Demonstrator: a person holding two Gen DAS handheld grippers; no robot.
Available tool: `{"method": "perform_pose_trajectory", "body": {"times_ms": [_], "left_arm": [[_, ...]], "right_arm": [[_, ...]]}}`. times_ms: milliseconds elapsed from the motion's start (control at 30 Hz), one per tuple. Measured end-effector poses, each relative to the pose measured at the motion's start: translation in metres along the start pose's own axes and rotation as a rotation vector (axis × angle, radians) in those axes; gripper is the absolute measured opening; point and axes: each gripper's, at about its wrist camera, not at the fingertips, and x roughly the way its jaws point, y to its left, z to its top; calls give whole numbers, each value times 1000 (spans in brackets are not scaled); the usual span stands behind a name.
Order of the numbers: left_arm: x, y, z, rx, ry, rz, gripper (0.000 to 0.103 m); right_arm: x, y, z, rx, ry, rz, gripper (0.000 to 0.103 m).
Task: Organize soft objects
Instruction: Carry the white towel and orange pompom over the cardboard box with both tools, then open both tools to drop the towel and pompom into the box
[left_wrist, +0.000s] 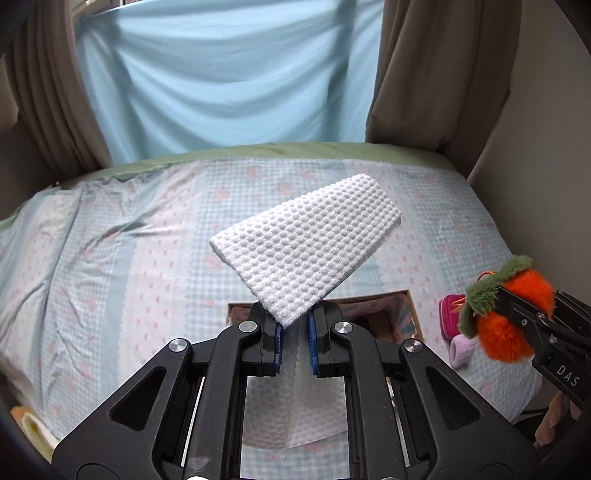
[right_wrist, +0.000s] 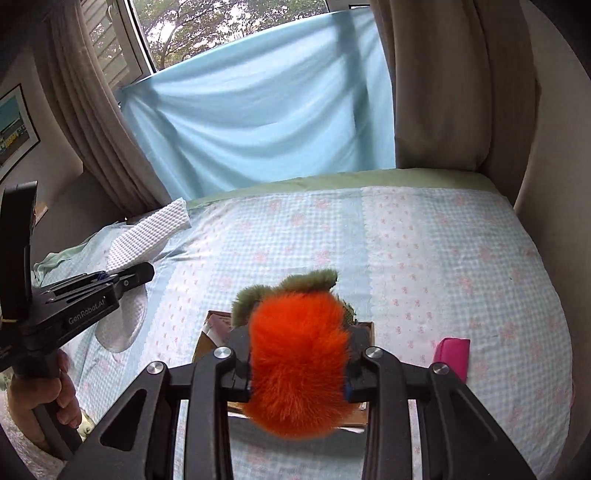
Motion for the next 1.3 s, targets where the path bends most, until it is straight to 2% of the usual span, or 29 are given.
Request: {"method": "perform_pose_trajectory", "body": {"times_ms": [100,233,433,667,833,1100,1133,1167,1200,1233,1267,1300], "left_arm": [[7,18,-17,-18,37,-3,9],[31,22,-38,-4,98,-16,9],[80,13,-57,45,207,-42,9],[145,0,-69,131,342,-37,9],[185,-7,-64,142,415,-59,9],[221,-18,-73,193,505,-55,9],[223,-18,-75,197,511,-47,13],[226,-18,-76,200,521,-46,19],[227,-19,-77,203,529,-46,49],[228,-19,-78,205,531,-40,94],[226,-18,-78,205,515,-35,102],[223,-18,-77,204,497,-40,103]], "right_arm": [[20,18,-8,-6,47,32,30],[46,23,-20,4,112,45,30],[88,20,-30,-25,217,-22,30],[144,1,-40,-19,353,-63,30],[175,-9,-49,-31,442,-100,30],[201,-26,-51,5,507,-60,30],[205,-27,-51,17,517,-49,31],[208,-29,-51,31,521,-42,36],[211,-29,-51,43,521,-36,48],[214,-30,-52,56,525,-33,55],[218,-32,-53,70,531,-32,68],[220,-33,-53,85,533,-28,85]]}}
